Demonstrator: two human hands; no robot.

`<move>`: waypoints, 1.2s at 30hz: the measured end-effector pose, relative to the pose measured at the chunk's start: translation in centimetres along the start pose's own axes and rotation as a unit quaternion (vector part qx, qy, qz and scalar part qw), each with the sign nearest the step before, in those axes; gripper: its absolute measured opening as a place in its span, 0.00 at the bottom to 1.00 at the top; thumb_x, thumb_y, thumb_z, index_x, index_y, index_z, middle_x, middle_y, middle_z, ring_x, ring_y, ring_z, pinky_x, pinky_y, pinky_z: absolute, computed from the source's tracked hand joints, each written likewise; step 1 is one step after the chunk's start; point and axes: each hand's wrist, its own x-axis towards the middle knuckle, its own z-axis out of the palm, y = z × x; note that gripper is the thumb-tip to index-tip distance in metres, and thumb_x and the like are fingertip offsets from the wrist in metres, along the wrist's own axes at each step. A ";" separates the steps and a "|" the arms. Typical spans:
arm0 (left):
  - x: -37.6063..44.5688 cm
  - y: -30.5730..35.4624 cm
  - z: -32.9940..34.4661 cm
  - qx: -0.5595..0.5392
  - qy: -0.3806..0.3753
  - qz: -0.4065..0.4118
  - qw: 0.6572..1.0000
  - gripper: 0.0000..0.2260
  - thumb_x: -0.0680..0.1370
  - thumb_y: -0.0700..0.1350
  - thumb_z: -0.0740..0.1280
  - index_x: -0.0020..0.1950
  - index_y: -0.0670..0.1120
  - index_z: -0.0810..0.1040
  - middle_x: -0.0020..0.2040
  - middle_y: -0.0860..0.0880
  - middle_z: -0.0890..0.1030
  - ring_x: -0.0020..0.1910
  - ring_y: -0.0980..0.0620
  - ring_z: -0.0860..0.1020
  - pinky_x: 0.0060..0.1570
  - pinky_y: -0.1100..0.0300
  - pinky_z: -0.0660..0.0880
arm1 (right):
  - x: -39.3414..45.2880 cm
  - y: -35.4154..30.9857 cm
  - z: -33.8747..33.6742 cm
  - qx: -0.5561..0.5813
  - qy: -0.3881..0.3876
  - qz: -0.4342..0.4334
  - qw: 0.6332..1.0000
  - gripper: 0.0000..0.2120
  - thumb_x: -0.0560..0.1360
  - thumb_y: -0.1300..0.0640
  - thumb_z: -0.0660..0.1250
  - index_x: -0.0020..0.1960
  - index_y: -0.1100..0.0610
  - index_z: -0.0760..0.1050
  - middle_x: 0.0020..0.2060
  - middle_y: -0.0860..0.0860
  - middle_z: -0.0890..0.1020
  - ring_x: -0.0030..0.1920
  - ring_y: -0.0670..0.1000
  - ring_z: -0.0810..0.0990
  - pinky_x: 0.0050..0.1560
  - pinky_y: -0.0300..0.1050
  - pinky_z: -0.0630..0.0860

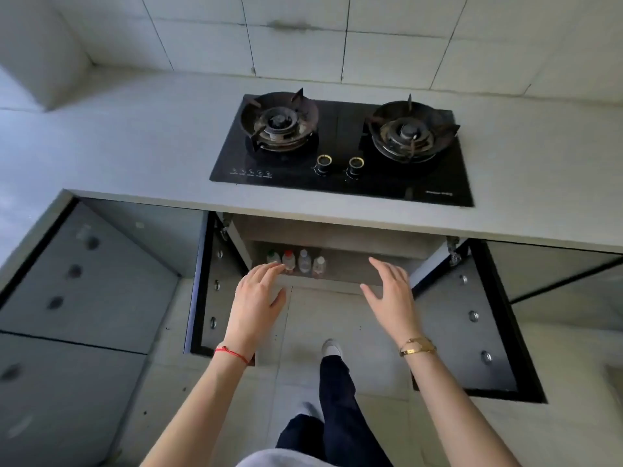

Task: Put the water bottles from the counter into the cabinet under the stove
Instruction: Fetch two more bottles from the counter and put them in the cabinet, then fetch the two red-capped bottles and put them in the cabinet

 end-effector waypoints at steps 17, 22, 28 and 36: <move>-7.2 15.5 -3.6 -0.054 -0.050 0.133 0.988 0.20 0.75 0.42 0.70 0.67 0.47 0.74 0.64 0.49 0.78 0.65 0.49 0.74 0.64 0.46 0.74 | -18.3 3.7 -13.6 0.011 0.140 0.078 0.987 0.26 0.76 0.52 0.68 0.71 0.54 0.67 0.62 0.51 0.75 0.66 0.49 0.67 0.66 0.42 0.67; -8.2 23.4 -0.1 -0.067 -0.077 0.181 0.978 0.20 0.76 0.43 0.69 0.68 0.48 0.73 0.63 0.49 0.77 0.62 0.50 0.75 0.60 0.47 0.76 | -22.9 8.5 -17.9 0.016 0.175 0.113 0.978 0.26 0.76 0.51 0.68 0.72 0.53 0.66 0.61 0.49 0.76 0.64 0.48 0.68 0.64 0.45 0.71; -10.2 35.1 5.5 -0.082 -0.089 0.242 0.963 0.20 0.76 0.42 0.70 0.67 0.45 0.73 0.63 0.47 0.78 0.64 0.47 0.75 0.63 0.48 0.74 | -28.8 16.7 -25.0 0.002 0.204 0.158 0.966 0.26 0.76 0.52 0.68 0.72 0.53 0.66 0.62 0.49 0.75 0.66 0.47 0.66 0.66 0.40 0.68; -13.0 49.6 13.2 -0.133 -0.113 0.262 0.949 0.19 0.76 0.41 0.70 0.66 0.45 0.75 0.61 0.47 0.79 0.62 0.47 0.76 0.61 0.59 0.70 | -34.2 28.5 -34.1 -0.012 0.228 0.209 0.951 0.26 0.77 0.52 0.67 0.72 0.54 0.66 0.64 0.49 0.74 0.67 0.47 0.66 0.64 0.34 0.61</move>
